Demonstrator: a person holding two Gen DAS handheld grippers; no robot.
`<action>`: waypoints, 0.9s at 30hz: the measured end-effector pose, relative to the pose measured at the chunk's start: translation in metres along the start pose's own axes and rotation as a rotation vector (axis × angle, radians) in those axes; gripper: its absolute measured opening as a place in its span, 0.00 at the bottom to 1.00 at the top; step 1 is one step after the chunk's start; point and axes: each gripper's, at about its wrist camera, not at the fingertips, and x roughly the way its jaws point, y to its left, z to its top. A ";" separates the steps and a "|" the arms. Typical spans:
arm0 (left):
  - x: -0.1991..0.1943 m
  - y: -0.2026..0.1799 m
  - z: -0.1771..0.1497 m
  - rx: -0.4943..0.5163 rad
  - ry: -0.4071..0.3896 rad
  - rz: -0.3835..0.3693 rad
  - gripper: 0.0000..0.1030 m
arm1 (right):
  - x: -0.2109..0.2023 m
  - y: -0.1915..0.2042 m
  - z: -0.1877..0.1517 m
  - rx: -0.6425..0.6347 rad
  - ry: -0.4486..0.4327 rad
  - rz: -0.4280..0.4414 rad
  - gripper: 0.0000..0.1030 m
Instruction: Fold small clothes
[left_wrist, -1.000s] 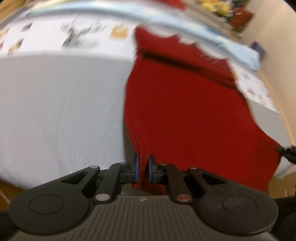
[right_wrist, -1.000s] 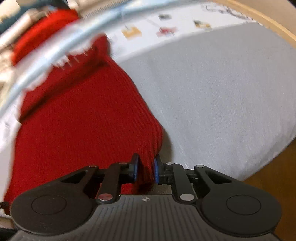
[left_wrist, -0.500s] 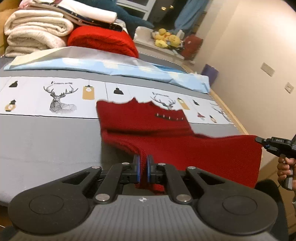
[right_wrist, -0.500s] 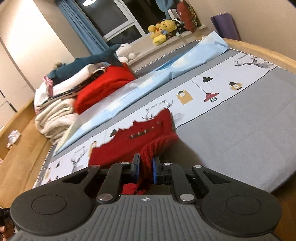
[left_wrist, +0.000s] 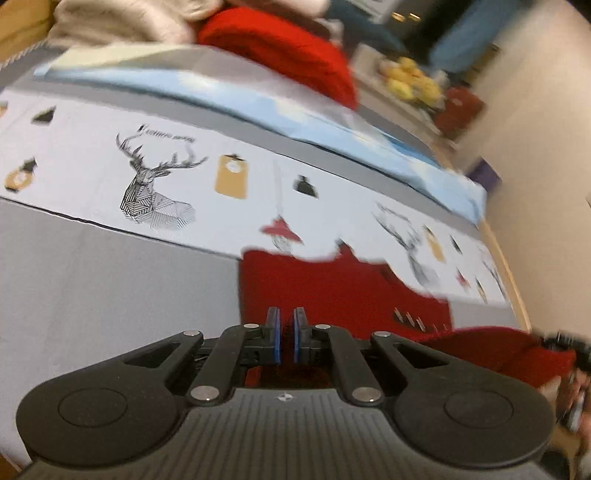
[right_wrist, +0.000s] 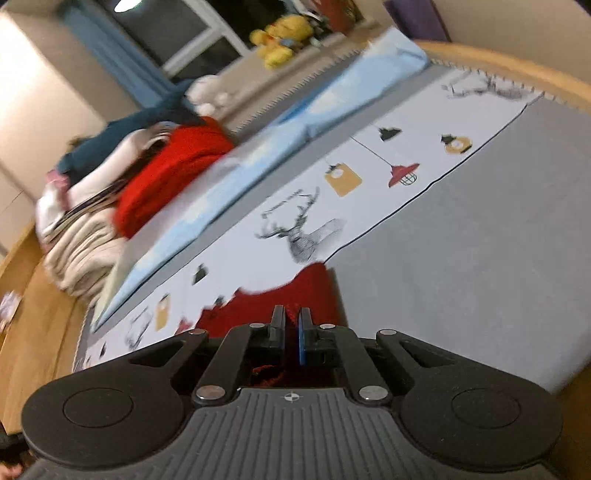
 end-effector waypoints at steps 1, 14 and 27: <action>0.013 0.007 0.007 -0.023 -0.016 0.038 0.09 | 0.024 -0.002 0.009 0.005 0.000 -0.018 0.09; 0.102 0.040 -0.020 -0.130 0.199 0.064 0.42 | 0.149 -0.044 -0.018 -0.010 0.175 -0.194 0.46; 0.116 0.020 -0.030 -0.024 0.203 0.066 0.12 | 0.159 -0.048 -0.038 -0.028 0.255 -0.201 0.10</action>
